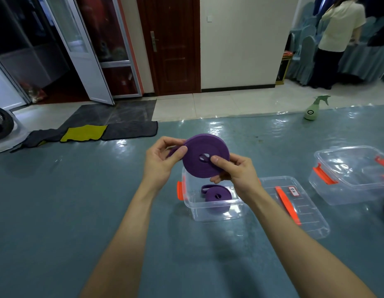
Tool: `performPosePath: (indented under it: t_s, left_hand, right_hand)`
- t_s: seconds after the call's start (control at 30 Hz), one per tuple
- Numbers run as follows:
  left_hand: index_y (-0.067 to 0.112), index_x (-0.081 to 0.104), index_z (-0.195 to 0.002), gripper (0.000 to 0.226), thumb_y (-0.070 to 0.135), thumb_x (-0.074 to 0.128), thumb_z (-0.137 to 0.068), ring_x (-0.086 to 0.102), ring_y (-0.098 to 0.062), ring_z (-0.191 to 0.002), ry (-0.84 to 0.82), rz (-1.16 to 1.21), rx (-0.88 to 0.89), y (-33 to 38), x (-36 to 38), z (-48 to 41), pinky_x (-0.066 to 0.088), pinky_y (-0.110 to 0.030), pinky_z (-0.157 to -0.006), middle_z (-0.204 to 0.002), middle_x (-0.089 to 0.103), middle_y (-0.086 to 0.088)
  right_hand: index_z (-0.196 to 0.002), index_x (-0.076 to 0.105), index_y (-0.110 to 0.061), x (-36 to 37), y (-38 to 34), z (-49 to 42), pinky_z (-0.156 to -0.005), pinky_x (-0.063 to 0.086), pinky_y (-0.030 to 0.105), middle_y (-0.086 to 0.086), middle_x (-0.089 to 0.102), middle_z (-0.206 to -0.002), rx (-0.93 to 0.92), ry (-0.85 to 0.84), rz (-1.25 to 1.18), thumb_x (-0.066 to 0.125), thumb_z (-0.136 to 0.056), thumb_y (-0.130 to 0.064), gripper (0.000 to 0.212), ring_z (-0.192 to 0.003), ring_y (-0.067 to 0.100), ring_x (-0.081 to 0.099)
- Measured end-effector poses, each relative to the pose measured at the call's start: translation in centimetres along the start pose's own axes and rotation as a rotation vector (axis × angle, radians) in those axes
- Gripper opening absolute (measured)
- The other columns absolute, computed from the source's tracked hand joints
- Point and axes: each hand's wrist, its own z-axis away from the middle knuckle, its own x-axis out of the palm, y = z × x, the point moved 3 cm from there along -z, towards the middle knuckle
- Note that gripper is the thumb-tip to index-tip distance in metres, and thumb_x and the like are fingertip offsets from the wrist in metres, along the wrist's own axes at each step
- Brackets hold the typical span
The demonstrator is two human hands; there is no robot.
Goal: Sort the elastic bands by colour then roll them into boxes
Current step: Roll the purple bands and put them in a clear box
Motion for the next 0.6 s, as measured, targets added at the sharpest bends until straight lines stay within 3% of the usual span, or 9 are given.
performPosePath:
  t_s: [0.13,0.3,0.47,0.6]
  left_hand:
    - [0.026,0.084,-0.107,0.027,0.002,0.078,-0.098,0.079,-0.016,-0.098,0.07,0.084,-0.068,-1.6,1.7,0.0,0.064,-0.028,-0.084,-0.107,0.084,-0.005]
    - [0.019,0.071,-0.102,0.012,0.01,0.079,-0.1,0.079,-0.02,-0.095,0.217,0.07,-0.051,-3.8,4.1,0.4,0.064,-0.032,-0.084,-0.103,0.083,-0.007]
    - [0.014,0.072,-0.119,0.013,0.011,0.071,-0.106,0.081,-0.028,-0.107,0.158,0.127,-0.199,-6.2,6.2,0.5,0.066,-0.035,-0.082,-0.116,0.083,-0.01]
    - [0.016,0.07,-0.123,0.017,0.014,0.072,-0.106,0.081,-0.033,-0.107,0.127,0.213,-0.342,-8.0,6.8,0.0,0.066,-0.037,-0.08,-0.118,0.082,-0.014]
  right_hand:
    - [-0.107,0.086,-0.016,-0.7,0.7,-0.2,-0.058,0.062,0.03,0.025,0.08,-0.097,0.024,0.057,-0.094,0.095,-0.076,-0.042,0.042,-0.06,0.03,0.075]
    - [-0.102,0.087,-0.018,-1.6,2.3,-0.3,-0.059,0.062,0.031,0.022,0.081,-0.102,0.091,0.131,-0.2,0.095,-0.079,-0.038,0.032,-0.06,0.029,0.074]
    - [-0.106,0.087,-0.023,-3.2,3.8,-0.7,-0.058,0.061,0.028,0.021,0.081,-0.106,0.143,0.219,-0.279,0.093,-0.079,-0.037,0.031,-0.061,0.026,0.075]
    - [-0.114,0.084,-0.016,-4.2,5.4,-1.0,-0.058,0.062,0.028,0.023,0.08,-0.11,0.178,0.266,-0.315,0.09,-0.083,-0.035,0.037,-0.062,0.025,0.076]
